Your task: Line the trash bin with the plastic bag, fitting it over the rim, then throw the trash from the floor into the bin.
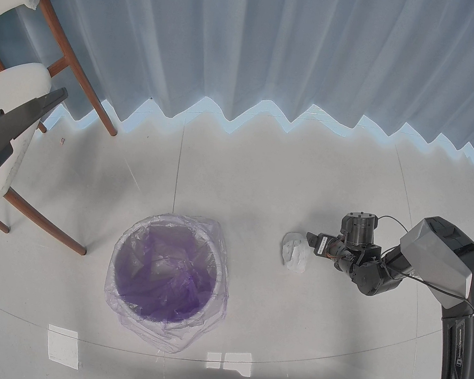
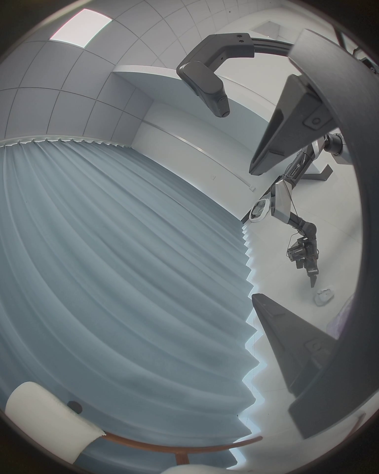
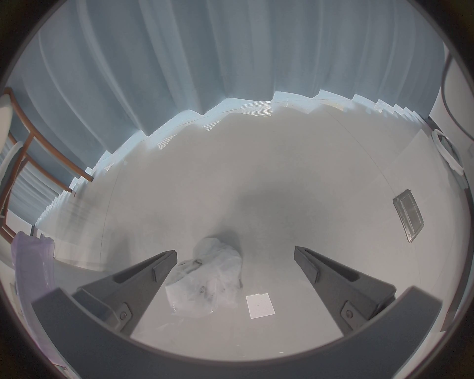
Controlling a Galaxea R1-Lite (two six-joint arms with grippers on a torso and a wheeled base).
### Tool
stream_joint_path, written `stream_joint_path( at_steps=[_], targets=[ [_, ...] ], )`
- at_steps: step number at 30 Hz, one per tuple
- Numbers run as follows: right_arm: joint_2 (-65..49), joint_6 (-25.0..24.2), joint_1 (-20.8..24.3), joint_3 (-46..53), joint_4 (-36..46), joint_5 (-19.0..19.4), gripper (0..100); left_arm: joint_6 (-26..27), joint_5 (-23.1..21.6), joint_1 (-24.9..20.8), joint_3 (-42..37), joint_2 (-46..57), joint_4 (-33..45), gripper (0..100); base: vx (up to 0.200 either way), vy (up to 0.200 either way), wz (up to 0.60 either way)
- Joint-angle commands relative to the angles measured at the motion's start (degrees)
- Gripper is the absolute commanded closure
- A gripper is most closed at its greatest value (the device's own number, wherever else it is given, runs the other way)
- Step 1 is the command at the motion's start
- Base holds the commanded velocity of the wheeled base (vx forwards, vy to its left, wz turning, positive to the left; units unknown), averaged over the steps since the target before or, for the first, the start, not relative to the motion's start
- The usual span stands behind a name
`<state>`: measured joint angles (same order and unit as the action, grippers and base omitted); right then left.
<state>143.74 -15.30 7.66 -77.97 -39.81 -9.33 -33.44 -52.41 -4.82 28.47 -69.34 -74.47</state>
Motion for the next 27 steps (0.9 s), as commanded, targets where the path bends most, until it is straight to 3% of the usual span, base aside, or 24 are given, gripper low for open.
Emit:
stream_joint_path(
  at_steps=[1,8,12,27],
  targets=[
    [0.58,-0.08,0.69,-0.34,-0.09,0.01,0,0.13,-0.06,-0.19,-0.87,0.08,-0.5,0,0.0,0.0,0.0],
    [0.84,-0.26,1.66,-0.34,-0.18,0.27,0,0.04,0.38,0.07,-1.22,0.35,-0.59,0,0.0,0.0,0.0],
    [2.6,-0.17,2.54,-0.52,-3.78,0.36,0,-0.22,4.59,-0.55,-0.6,-0.45,-0.67,0,0.0,0.0,0.0],
    [2.86,-0.96,3.42,-1.31,-4.92,0.8,0,-0.31,7.67,-1.51,-0.52,-0.53,0.03,0,0.0,0.0,0.0]
  ],
)
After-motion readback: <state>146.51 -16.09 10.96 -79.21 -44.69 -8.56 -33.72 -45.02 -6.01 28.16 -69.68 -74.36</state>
